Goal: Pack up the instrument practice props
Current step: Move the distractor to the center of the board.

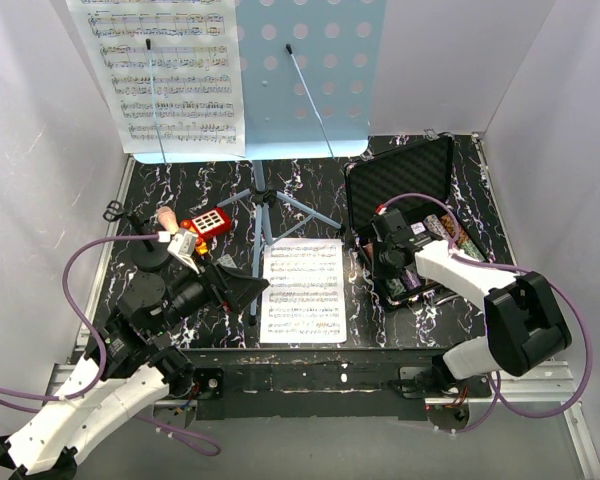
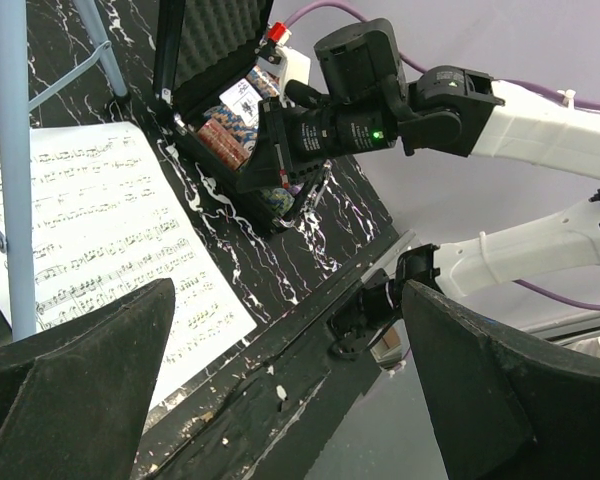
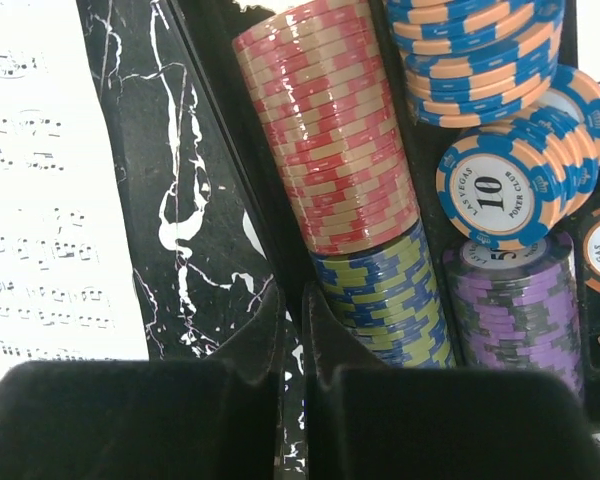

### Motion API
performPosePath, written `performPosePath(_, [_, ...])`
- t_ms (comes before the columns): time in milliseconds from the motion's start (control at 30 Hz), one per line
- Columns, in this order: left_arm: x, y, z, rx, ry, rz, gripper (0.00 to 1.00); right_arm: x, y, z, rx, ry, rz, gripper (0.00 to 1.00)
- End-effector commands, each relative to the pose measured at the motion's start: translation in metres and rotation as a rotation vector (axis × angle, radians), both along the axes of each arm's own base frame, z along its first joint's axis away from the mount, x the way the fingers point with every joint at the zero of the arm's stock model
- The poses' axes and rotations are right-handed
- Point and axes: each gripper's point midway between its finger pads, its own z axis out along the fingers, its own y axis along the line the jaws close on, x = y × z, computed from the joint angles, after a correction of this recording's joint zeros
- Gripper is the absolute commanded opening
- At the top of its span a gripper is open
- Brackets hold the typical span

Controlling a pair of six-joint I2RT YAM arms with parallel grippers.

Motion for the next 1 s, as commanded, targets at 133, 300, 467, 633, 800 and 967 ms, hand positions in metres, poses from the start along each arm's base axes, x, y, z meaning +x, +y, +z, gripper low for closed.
performPosePath(133, [0.000, -0.001, -0.013, 0.019, 0.024, -0.006, 0.98, 0.038, -0.019, 0.013, 0.001, -0.026, -0.110, 0.01])
performPosePath(300, [-0.001, -0.002, -0.016, 0.018, 0.034, -0.007, 0.98, 0.053, -0.018, 0.017, 0.055, -0.015, -0.127, 0.01])
performPosePath(467, [-0.002, -0.003, -0.019, 0.013, 0.044, -0.015, 0.98, 0.046, -0.004, 0.023, 0.108, -0.039, -0.073, 0.24])
performPosePath(633, [-0.003, -0.006, -0.021, -0.005, 0.057, -0.025, 0.98, 0.032, -0.005, 0.011, 0.061, 0.001, -0.049, 0.24])
performPosePath(800, [-0.005, -0.007, -0.022, -0.014, 0.063, -0.033, 0.98, 0.022, -0.010, -0.011, 0.014, 0.087, -0.070, 0.01])
performPosePath(967, [-0.007, -0.007, -0.021, -0.010, 0.059, -0.040, 0.98, 0.025, -0.008, -0.020, 0.000, 0.113, -0.066, 0.01])
